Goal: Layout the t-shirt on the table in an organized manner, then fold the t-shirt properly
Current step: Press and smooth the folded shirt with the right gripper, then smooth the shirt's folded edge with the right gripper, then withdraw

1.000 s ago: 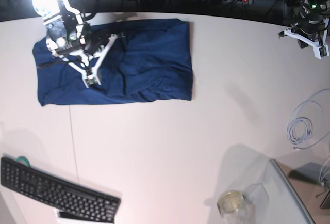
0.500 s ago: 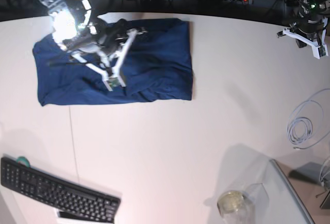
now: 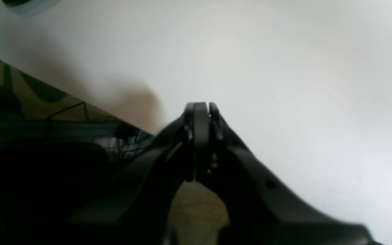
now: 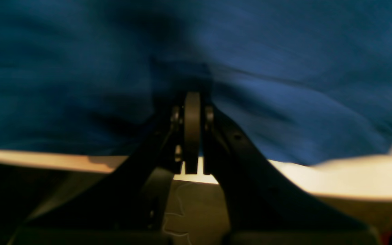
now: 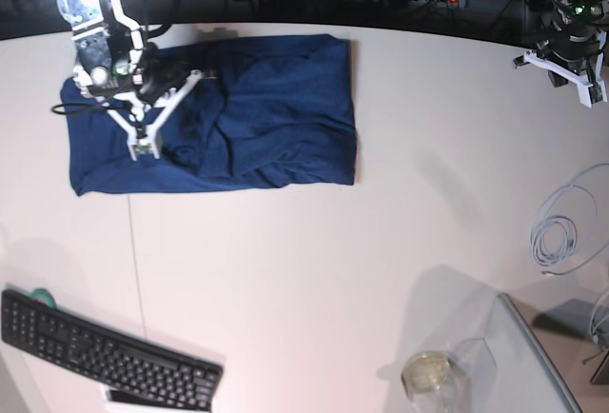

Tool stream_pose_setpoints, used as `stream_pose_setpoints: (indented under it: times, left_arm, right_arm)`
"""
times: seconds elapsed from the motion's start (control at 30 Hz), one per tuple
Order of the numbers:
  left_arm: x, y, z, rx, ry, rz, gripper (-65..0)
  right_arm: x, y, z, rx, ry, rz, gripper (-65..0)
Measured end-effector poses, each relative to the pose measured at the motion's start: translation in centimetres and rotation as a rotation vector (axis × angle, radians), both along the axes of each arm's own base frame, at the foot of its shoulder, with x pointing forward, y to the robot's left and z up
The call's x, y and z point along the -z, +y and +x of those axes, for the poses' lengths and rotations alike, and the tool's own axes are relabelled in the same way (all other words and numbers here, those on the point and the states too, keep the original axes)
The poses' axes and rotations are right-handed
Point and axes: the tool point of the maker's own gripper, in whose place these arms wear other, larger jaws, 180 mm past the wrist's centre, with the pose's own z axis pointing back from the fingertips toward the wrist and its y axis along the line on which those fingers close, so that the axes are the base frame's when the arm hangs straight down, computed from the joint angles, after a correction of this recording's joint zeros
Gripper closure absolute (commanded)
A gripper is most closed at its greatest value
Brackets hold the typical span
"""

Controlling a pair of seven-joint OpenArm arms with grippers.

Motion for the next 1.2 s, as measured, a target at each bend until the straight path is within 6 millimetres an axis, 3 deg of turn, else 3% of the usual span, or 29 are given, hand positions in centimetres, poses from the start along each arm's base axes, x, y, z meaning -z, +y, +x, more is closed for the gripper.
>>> stream_pose_setpoints:
  times: [0.07, 0.17, 0.27, 0.3, 0.37, 0.47, 0.53, 0.63, 0.7, 0.83, 1.0, 1.2]
  left_arm:
    - [0.0, 0.0, 0.1, 0.0, -0.002, 0.0, 0.0]
    - [0.0, 0.0, 0.1, 0.0, -0.002, 0.0, 0.0]
    - [0.0, -0.1, 0.2, 0.0, -0.006, -0.004, 0.0]
    - [0.0, -0.1, 0.2, 0.0, -0.007, -0.006, 0.0]
    - [0.0, -0.1, 0.2, -0.001, -0.006, -0.006, 0.0]
    - [-0.1, -0.1, 0.2, -0.001, -0.007, -0.005, 0.0]
    - [-0.1, 0.0, 0.2, 0.0, -0.007, -0.003, 0.0]
    - [0.0, -0.1, 0.2, -0.001, -0.006, -0.006, 0.0]
    - [0.0, -0.1, 0.2, -0.001, -0.007, -0.007, 0.0]
    - [0.1, -0.1, 0.0, -0.001, 0.0, -0.005, 0.0]
    - [1.9, 0.0, -1.4, -0.027, 0.046, -0.031, 0.0]
    - [1.8, 0.1, -1.3, -0.028, 0.039, -0.034, 0.0]
  right_arm:
    - [-0.1, -2.3, 0.1, 0.07, -0.009, -0.022, -1.4]
    - [-0.5, -4.1, -0.4, 0.133, -0.018, -0.03, -1.4]
    - [-2.7, -4.2, -0.8, 0.096, -0.07, -0.047, -1.4]
    - [-3.7, -3.0, -0.4, 0.042, -0.103, -0.033, -1.4]
    - [-5.1, 1.7, 0.3, -0.09, -0.154, 0.053, -1.4]
    - [-5.3, 7.7, -0.5, -0.175, -0.143, 0.161, -1.4]
    - [-4.7, 9.7, -1.2, -0.193, -0.108, 0.191, -1.2]
    - [-3.4, 10.0, -0.3, -0.21, -0.088, 0.166, -1.2]
    - [-2.5, 9.2, 0.3, -0.196, -0.082, 0.134, -1.2]
    - [-0.6, 6.1, -0.5, -0.094, -0.025, 0.109, -1.2]
    - [-0.1, 0.5, -0.6, 0.056, -0.034, 0.04, -1.2]
    - [-0.3, -4.1, -1.4, 0.162, -0.033, -0.018, -1.2]
